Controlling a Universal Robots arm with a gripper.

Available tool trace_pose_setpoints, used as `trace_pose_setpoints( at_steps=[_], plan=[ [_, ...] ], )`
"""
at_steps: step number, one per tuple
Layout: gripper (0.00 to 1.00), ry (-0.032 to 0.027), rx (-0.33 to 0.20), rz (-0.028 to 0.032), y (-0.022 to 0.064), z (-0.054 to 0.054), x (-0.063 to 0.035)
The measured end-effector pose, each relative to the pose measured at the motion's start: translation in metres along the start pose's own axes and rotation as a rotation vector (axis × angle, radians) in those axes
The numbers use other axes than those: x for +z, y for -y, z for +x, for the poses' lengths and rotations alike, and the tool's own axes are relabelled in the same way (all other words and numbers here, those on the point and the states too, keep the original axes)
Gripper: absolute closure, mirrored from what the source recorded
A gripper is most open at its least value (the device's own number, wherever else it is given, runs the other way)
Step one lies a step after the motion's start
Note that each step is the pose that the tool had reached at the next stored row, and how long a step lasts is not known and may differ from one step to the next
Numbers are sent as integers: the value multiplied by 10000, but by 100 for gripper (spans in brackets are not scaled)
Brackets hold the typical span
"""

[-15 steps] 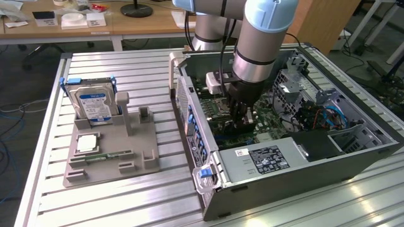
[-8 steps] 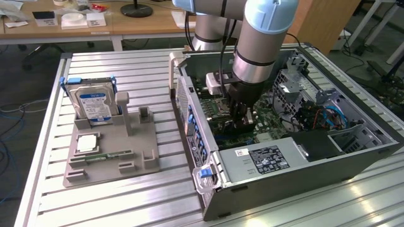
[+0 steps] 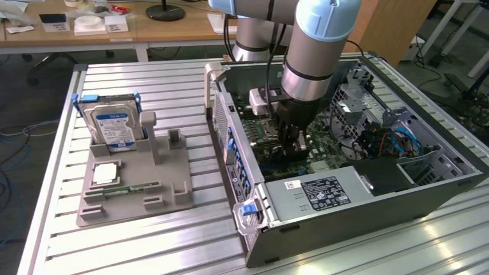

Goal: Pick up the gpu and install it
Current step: 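Insert the gpu into the slot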

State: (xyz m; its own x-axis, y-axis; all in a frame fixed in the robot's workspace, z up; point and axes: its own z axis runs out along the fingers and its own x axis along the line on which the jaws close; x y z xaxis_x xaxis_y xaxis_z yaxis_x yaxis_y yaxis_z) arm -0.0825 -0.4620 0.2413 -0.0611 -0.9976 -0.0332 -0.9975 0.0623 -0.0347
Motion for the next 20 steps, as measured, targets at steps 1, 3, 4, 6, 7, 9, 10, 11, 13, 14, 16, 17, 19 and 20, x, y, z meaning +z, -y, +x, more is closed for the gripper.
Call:
trace_pose_setpoints(
  at_steps=[1,3,4,6,7,9,10,11,13,14,16,17,19,20],
  plan=[
    [73,1,1,2,-3,0,1],
    [73,4,-1,10,-15,1,8],
    [73,4,-2,12,-22,1,10],
    [73,2,-3,12,-28,2,12],
    [73,0,-2,12,-31,3,14],
    [73,-1,0,11,-33,3,17],
    [73,-2,0,11,-34,3,18],
    [73,-1,-1,11,-34,3,22],
    [73,1,0,12,-35,3,29],
    [73,5,-1,14,-34,3,37],
    [73,2,0,12,-36,3,40],
    [73,2,0,12,-36,3,40],
    [73,2,-1,12,-36,3,40],
    [73,2,-1,13,-35,3,40]
  ],
)
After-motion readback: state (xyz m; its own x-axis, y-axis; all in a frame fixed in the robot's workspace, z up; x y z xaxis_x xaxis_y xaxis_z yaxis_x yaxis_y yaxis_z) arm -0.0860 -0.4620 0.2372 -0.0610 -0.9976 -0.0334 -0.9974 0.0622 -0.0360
